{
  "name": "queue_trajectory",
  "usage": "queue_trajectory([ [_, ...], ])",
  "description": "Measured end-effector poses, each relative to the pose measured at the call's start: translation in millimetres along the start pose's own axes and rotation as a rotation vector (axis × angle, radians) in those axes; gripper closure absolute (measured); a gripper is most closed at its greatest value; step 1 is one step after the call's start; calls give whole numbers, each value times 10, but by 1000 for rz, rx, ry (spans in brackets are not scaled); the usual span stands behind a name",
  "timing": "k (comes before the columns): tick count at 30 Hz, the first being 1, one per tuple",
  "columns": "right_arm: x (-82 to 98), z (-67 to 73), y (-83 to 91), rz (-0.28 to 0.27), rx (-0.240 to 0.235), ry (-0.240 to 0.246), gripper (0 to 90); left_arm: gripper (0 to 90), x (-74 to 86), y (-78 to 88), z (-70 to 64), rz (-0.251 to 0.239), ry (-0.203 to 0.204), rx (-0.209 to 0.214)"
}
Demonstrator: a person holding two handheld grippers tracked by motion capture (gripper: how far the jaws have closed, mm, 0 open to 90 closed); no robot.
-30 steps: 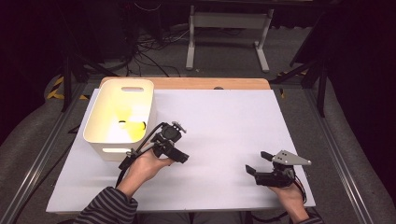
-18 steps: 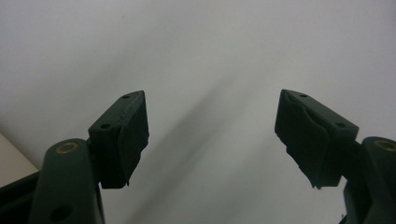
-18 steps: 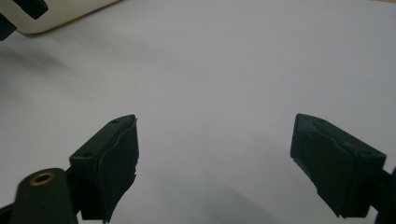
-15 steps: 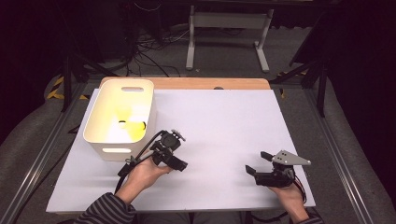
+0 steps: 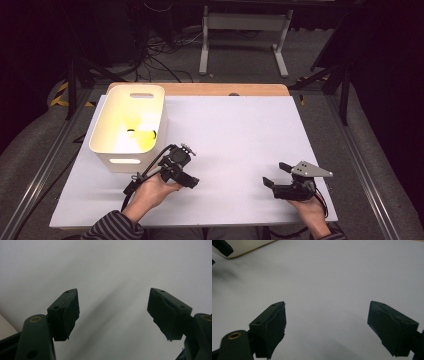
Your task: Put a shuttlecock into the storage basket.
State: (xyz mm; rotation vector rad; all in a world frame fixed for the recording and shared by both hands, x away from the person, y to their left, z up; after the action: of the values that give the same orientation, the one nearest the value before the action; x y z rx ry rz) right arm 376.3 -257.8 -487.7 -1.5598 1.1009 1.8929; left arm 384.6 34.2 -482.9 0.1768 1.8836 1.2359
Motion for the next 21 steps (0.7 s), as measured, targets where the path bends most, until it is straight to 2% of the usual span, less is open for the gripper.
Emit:
queue_trajectory([
  [14, 0, 1, 0, 0, 0, 0, 160, 264, 81, 49, 43, -8, -3, -15],
  [21, -2, 1, 0, -1, 0, 0, 161, 264, 121, 110, 77, -18, 12, -24],
])
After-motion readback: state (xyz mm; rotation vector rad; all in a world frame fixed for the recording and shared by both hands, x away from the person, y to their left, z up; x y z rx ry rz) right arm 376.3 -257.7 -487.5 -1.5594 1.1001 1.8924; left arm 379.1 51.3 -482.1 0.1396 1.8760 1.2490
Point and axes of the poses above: each handheld gripper's, and its own axes: y roughly backward along the jaws, x roughly out of its underside, z roughly to its left, the point moved 9 cm from there along -y, roughly forward along the jaws, and after that the axes turned 13 degrees about -z, right-handed, at the moved point
